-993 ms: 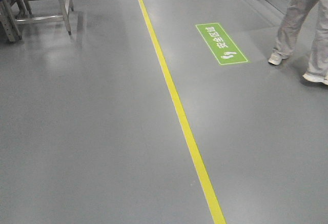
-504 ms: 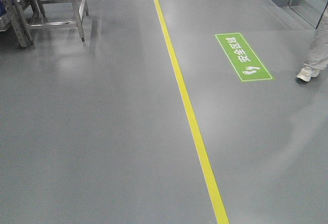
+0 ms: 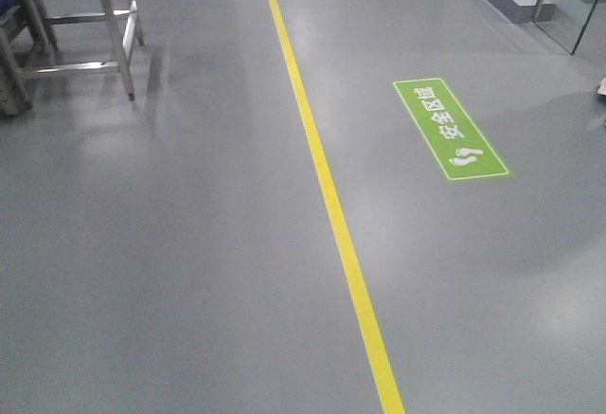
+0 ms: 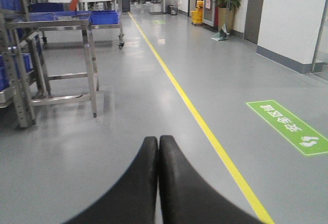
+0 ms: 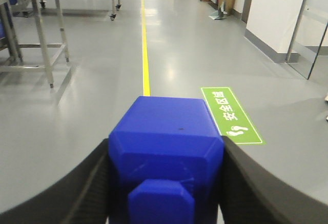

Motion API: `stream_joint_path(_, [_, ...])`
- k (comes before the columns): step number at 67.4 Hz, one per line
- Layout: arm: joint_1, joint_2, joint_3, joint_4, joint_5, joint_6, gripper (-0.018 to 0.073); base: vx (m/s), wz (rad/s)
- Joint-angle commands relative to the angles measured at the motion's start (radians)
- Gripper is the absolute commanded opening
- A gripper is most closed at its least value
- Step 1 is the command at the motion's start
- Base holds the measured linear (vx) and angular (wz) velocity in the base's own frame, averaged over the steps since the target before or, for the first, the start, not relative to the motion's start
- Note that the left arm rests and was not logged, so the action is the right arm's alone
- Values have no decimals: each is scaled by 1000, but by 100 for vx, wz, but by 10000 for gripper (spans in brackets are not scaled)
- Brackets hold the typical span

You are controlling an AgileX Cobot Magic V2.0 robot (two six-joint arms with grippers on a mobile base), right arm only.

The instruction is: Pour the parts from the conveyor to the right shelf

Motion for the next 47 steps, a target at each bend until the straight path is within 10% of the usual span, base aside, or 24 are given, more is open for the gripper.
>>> stream_joint_path(1, [-4,12,-24,-13,-76,-4,-6,53,-18])
stream_joint_path(47, [-4,12,-24,-13,-78,-4,-6,57,-19])
